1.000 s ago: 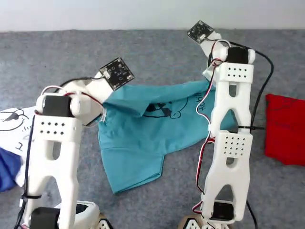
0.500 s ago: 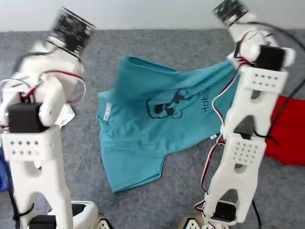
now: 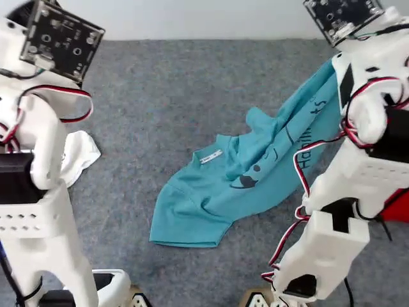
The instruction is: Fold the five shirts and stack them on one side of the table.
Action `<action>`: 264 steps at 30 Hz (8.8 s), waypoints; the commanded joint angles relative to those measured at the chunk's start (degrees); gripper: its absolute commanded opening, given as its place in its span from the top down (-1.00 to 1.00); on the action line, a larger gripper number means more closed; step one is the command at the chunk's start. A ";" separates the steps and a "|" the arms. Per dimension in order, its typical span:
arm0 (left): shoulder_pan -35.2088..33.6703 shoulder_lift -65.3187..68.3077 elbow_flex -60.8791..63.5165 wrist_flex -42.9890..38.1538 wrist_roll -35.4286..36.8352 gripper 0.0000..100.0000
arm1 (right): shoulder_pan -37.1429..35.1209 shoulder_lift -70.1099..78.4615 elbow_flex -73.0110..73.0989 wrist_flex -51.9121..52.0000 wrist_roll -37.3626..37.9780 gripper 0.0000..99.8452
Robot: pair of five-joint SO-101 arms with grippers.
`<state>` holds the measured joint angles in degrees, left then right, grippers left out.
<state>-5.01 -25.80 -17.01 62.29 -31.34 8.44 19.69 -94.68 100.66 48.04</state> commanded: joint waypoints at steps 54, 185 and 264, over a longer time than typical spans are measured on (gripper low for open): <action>26.20 0.09 70.11 16.26 -6.24 0.68 | 5.93 -10.24 56.79 2.33 -6.68 0.54; 1.58 -19.52 31.78 21.10 18.20 0.97 | 15.16 -57.27 113.32 2.15 -6.24 0.55; -22.68 -65.85 63.43 29.54 14.24 0.97 | -30.20 11.38 64.53 -15.34 -8.70 0.98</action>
<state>-27.43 -91.47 46.81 92.26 -16.66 -21.89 31.38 -27.78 85.19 38.90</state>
